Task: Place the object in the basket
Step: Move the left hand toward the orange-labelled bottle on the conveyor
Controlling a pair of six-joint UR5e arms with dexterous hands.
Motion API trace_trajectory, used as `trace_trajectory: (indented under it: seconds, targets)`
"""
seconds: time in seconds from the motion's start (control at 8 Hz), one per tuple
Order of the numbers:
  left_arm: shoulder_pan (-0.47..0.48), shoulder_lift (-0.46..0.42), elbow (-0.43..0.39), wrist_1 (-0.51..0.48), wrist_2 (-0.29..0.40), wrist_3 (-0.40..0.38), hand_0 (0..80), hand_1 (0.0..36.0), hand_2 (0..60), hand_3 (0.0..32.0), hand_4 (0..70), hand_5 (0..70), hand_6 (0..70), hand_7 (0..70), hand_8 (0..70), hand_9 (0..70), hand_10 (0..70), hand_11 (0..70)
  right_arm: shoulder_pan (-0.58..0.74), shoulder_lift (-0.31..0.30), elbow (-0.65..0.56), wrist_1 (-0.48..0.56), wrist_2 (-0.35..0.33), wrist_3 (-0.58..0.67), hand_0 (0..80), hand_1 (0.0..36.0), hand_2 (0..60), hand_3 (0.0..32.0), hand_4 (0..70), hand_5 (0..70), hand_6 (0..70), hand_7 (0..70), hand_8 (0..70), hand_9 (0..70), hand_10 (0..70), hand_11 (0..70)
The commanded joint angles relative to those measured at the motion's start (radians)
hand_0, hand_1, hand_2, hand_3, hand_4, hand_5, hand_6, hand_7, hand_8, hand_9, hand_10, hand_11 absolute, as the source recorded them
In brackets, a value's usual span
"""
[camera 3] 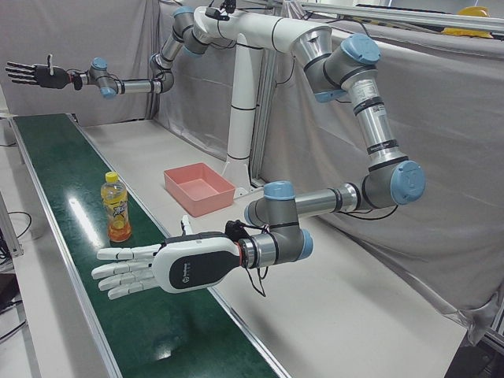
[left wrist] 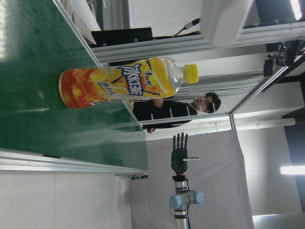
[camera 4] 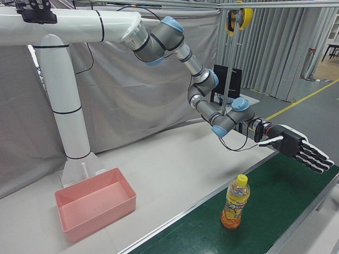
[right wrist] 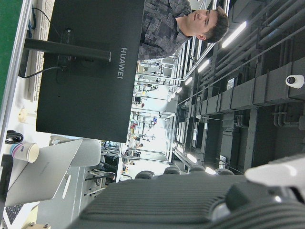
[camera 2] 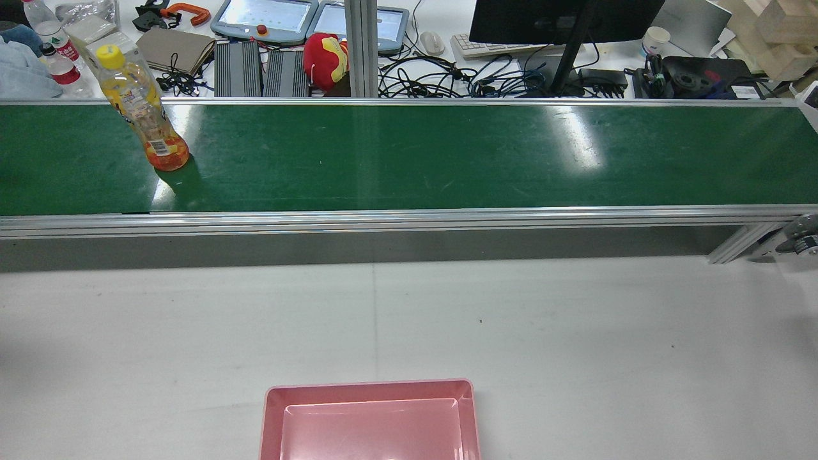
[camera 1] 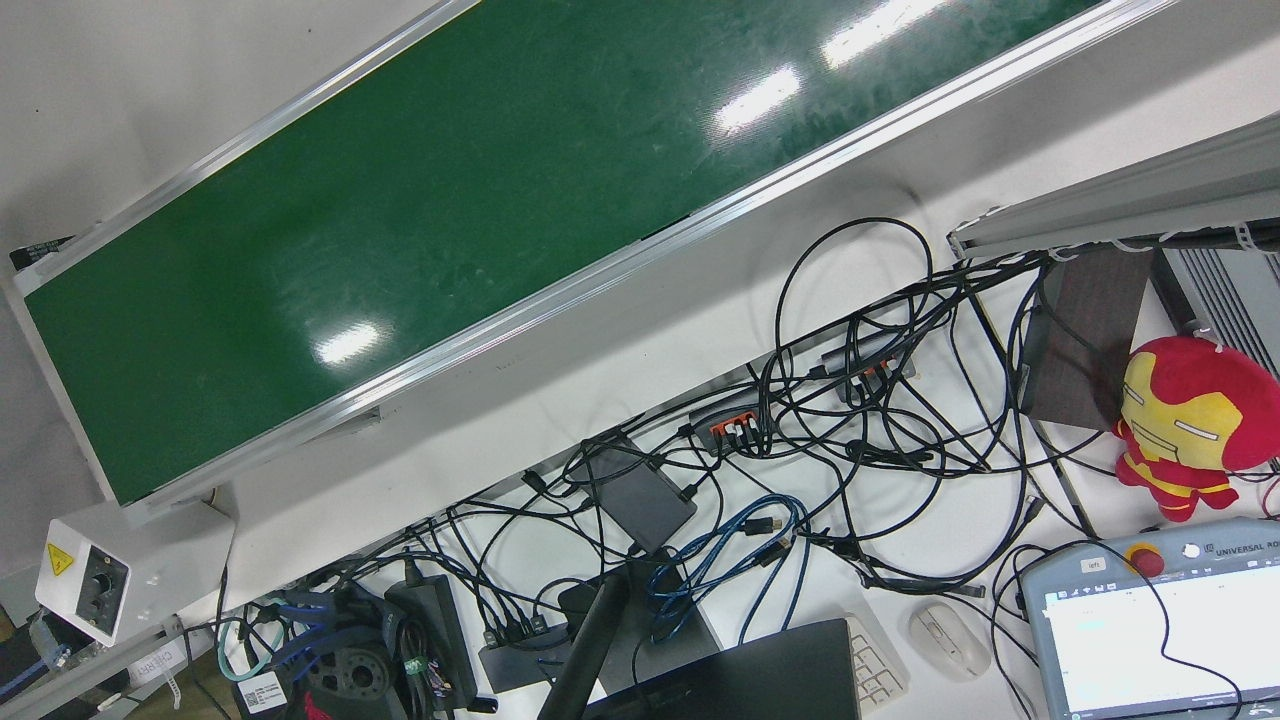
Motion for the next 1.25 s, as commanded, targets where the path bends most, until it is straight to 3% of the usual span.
trace_trajectory:
  seconds: [0.0, 0.12, 0.38, 0.62, 1.12]
  targets:
    - [0.007, 0.004, -0.009, -0.001, 0.002, 0.031, 80.0, 7.6, 0.0, 0.0, 5.8, 8.2, 0.0, 0.0, 0.2, 0.0, 0.0, 0.0, 0.0, 0.0, 0.0, 0.0, 0.0, 0.0, 0.0, 0.0, 0.0, 0.0, 0.0, 0.0, 0.0, 0.0, 0.0, 0.0, 0.0, 0.0]
    - [0.022, -0.001, -0.012, 0.0, 0.003, 0.037, 80.0, 9.4, 0.0, 0.0, 7.0, 8.8, 0.0, 0.0, 0.8, 0.2, 0.0, 1.0, 0.0, 0.0, 0.0, 0.0, 0.0, 0.0, 0.0, 0.0, 0.0, 0.0, 0.0, 0.0, 0.0, 0.0, 0.0, 0.0, 0.0, 0.0]
    - [0.119, -0.016, -0.015, 0.007, 0.0, 0.048, 80.0, 9.4, 0.0, 0.2, 6.3, 8.1, 0.0, 0.0, 0.4, 0.0, 0.0, 0.7, 0.0, 0.0, 0.0, 0.0, 0.0, 0.0, 0.0, 0.0, 0.0, 0.0, 0.0, 0.0, 0.0, 0.0, 0.0, 0.0, 0.0, 0.0]
    - [0.134, -0.063, -0.015, 0.049, -0.002, 0.065, 80.0, 11.2, 0.0, 0.0, 7.6, 9.4, 0.0, 0.0, 1.6, 1.0, 0.0, 2.7, 0.0, 0.0, 0.0, 0.0, 0.0, 0.0, 0.0, 0.0, 0.0, 0.0, 0.0, 0.0, 0.0, 0.0, 0.0, 0.0, 0.0, 0.0]
    - [0.205, -0.108, -0.015, 0.06, -0.023, 0.06, 80.0, 10.3, 0.0, 0.0, 7.0, 9.4, 0.0, 0.0, 2.3, 2.1, 0.0, 2.8, -0.001, 0.0, 0.0, 0.0, 0.0, 0.0, 0.0, 0.0, 0.0, 0.0, 0.0, 0.0, 0.0, 0.0, 0.0, 0.0, 0.0, 0.0]
